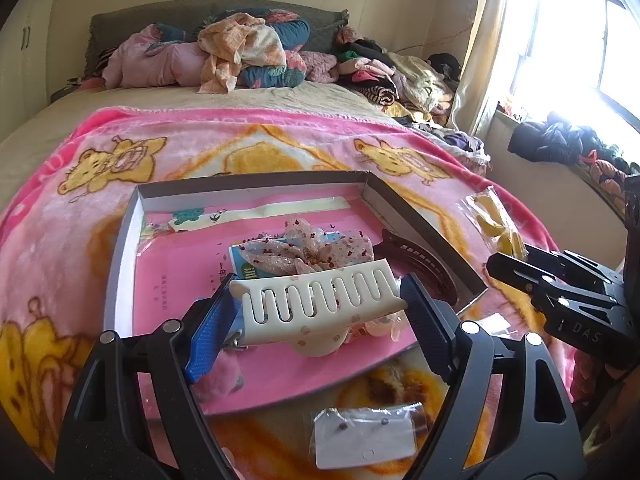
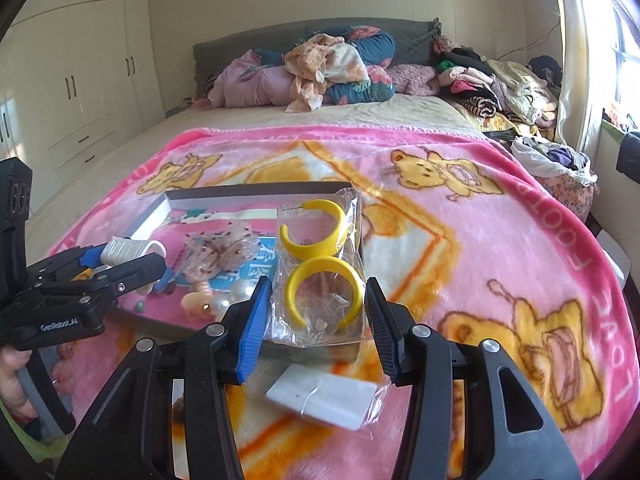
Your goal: Organize jewelry
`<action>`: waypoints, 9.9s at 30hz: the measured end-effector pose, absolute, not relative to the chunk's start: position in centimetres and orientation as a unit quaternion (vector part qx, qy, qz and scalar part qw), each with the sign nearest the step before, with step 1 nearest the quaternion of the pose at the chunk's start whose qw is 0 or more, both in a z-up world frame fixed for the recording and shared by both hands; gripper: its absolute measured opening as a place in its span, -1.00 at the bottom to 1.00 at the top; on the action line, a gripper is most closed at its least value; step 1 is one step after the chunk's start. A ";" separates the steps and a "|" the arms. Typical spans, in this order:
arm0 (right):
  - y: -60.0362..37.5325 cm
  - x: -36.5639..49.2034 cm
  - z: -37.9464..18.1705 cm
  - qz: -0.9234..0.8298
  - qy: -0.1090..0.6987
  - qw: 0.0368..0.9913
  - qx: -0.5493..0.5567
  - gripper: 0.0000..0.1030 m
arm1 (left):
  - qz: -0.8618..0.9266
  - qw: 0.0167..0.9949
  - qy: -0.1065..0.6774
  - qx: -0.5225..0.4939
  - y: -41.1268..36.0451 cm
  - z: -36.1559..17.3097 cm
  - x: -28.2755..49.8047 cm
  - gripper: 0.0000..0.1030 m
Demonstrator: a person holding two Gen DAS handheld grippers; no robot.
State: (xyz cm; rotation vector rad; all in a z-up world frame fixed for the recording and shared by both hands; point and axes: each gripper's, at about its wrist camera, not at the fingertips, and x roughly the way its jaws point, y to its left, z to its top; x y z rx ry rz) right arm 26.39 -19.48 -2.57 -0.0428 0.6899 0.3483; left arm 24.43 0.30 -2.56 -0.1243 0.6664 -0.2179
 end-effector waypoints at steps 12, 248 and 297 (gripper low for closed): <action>-18.6 29.3 -5.3 0.172 0.368 0.913 -0.040 -0.11 | -0.099 0.932 0.344 -0.063 0.5 -4.2 26.1 0.39; -22.4 12.9 1.3 0.156 0.204 0.967 0.001 0.87 | -0.044 0.964 0.258 -0.041 -0.6 0.6 11.2 0.78; -21.8 7.9 -2.0 0.142 0.141 0.980 -0.013 0.88 | -0.001 0.976 0.212 -0.041 -0.9 -2.3 7.8 0.78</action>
